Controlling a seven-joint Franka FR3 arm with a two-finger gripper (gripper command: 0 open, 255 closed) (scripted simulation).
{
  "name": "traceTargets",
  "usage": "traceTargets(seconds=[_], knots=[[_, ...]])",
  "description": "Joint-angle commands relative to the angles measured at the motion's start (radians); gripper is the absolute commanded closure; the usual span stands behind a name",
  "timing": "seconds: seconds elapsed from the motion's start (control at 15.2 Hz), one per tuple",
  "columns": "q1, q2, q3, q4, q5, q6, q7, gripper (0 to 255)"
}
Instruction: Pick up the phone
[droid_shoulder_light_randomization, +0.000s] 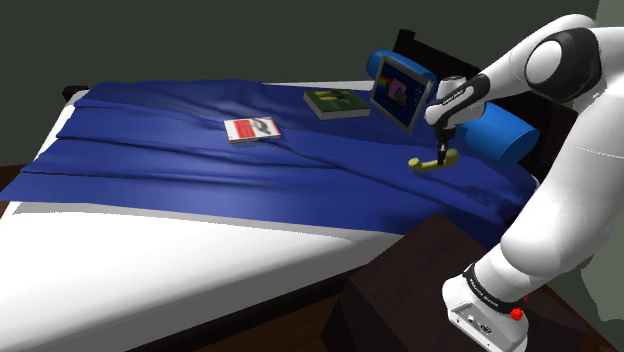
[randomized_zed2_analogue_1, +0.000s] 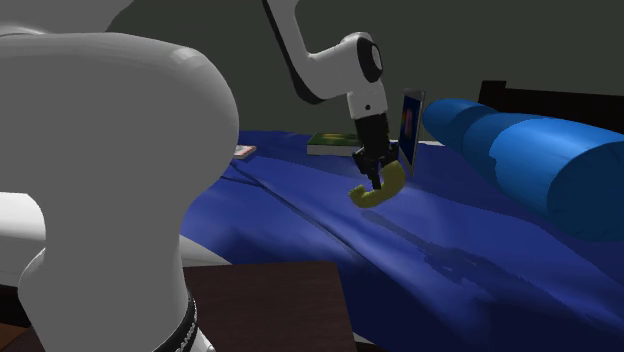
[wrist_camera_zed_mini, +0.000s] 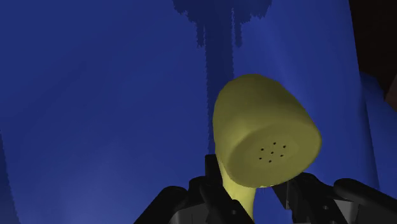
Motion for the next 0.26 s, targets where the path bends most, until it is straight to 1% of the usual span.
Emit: traceTargets(seconds=[0.0, 0.2], knots=[[0.005, -0.022, -0.003, 0.005, -0.007, -0.026, 0.0, 255], [0.007, -0.034, -0.004, 0.008, -0.01, -0.04, -0.001, 255]])
